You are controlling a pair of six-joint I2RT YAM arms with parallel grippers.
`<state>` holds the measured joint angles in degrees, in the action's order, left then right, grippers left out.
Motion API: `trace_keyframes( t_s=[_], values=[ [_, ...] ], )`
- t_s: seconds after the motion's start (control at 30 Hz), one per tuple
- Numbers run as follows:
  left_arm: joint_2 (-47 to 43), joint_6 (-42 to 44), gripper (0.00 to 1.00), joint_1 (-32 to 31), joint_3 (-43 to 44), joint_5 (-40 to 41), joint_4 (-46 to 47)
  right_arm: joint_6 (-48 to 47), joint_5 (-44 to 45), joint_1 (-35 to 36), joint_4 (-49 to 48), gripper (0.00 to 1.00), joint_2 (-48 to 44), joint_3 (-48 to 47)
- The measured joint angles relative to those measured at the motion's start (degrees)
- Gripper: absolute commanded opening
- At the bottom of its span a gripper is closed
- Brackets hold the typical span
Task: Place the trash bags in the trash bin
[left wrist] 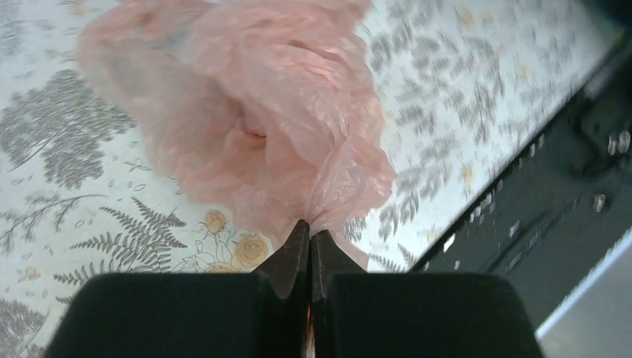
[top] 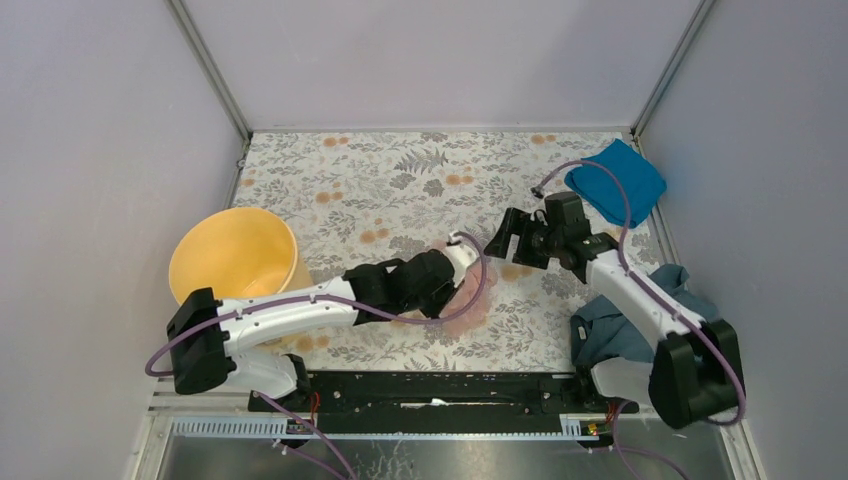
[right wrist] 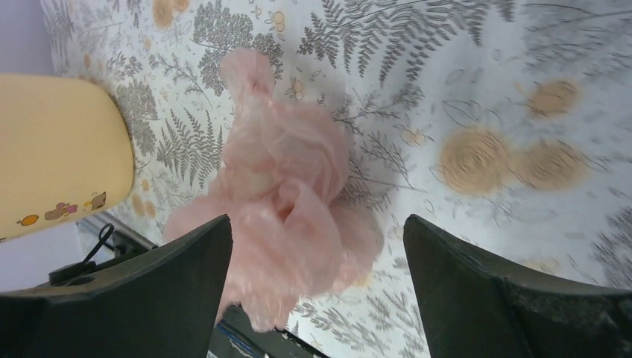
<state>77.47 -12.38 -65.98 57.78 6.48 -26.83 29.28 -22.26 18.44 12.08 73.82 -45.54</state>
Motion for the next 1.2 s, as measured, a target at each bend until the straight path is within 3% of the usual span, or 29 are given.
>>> trace_keyframes(
  t_s=[0.13,0.27,0.43,0.53,0.73,0.93,1.2],
  values=[
    [-1.66,-11.04,0.00,0.96,0.15,9.01,1.57,0.02,6.14,0.09,7.72,0.92,-9.53,-1.25],
    [-2.23,-29.40,0.00,5.07,5.20,19.26,-3.78,-0.46,6.08,0.09,10.91,0.91,-16.13,-3.02],
    [-2.25,-44.96,0.00,8.22,10.64,26.58,-5.90,0.61,-3.56,2.49,3.02,0.93,-20.33,1.29],
    [-2.25,-49.90,0.10,8.35,11.04,26.12,-5.31,0.52,-5.95,7.58,-2.60,0.94,-21.86,5.35],
    [-2.67,-53.70,0.62,10.08,7.28,19.30,1.92,-1.46,-4.37,10.19,-7.13,0.94,-20.31,6.88],
    [-3.61,-48.00,0.98,14.32,2.89,9.75,3.74,-4.98,2.14,10.32,-7.10,0.94,-16.59,7.48],
    [-17.46,-37.44,0.99,16.83,-1.99,11.52,-1.92,-13.27,9.94,14.19,-3.74,0.93,-11.13,4.98]
  ],
)
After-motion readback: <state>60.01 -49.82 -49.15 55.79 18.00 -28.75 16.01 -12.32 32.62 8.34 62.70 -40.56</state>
